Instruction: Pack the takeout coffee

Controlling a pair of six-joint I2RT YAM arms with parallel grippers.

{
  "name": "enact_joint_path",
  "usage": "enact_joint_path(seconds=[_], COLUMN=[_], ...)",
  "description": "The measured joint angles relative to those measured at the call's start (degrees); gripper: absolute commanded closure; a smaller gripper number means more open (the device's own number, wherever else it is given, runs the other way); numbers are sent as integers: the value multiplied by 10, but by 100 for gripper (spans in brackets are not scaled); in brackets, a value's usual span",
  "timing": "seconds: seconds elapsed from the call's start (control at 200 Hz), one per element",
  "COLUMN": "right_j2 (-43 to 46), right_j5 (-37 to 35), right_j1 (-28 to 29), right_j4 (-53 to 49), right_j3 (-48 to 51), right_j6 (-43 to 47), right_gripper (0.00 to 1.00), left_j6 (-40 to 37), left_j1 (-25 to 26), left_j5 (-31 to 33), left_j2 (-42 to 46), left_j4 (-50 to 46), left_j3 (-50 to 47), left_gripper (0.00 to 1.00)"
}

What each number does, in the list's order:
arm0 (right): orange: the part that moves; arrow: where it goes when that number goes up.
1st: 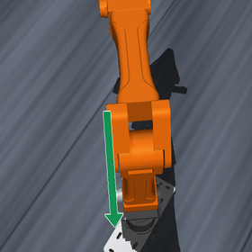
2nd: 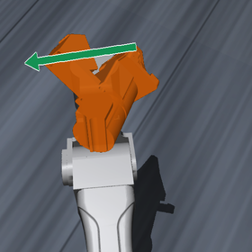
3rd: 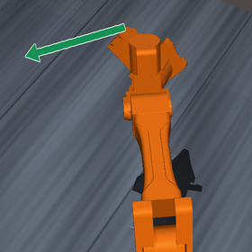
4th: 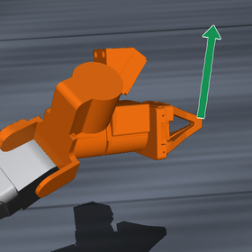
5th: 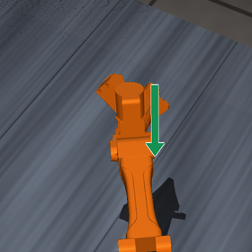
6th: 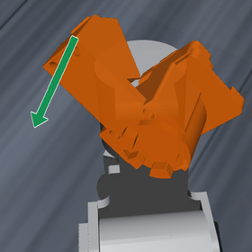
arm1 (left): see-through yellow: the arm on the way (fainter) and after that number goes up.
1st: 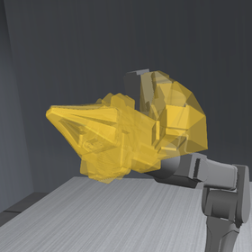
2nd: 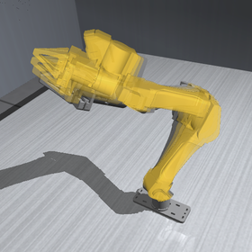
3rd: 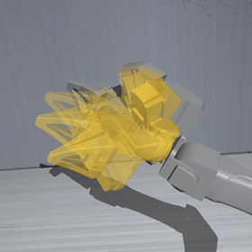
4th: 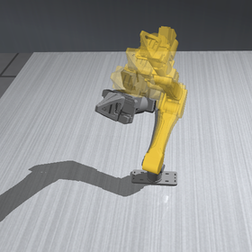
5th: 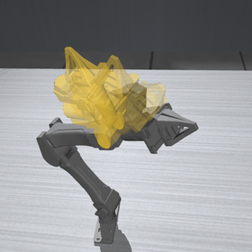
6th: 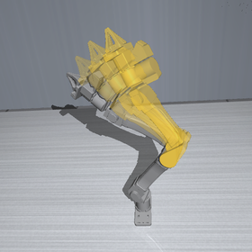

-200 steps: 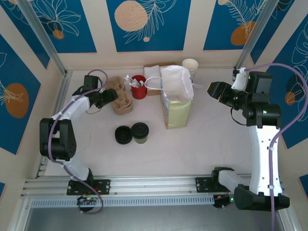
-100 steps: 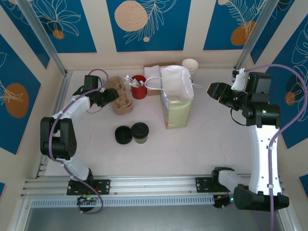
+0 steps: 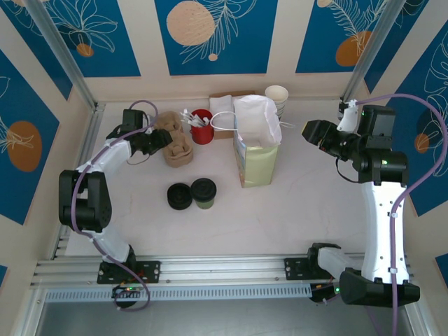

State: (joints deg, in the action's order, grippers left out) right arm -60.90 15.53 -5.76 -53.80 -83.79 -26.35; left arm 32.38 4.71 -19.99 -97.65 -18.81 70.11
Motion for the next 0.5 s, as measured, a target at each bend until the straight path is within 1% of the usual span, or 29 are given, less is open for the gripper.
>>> enact_joint_path(seconds=[0.24, 0.38, 0.5], right_j2=[0, 0, 0], right_j5=[4, 6, 7], right_j1=[-4, -5, -9], right_j4=[1, 1, 1], right_j3=[1, 1, 1], right_j6=[0, 0, 0], right_gripper=[47, 47, 47], left_j6=[6, 13, 17], left_j1=[0, 0, 0], left_j5=[-6, -10, -12], left_j2=[0, 0, 0], left_j4=[1, 4, 3], left_j3=[0, 0, 5], left_gripper=[76, 83, 86])
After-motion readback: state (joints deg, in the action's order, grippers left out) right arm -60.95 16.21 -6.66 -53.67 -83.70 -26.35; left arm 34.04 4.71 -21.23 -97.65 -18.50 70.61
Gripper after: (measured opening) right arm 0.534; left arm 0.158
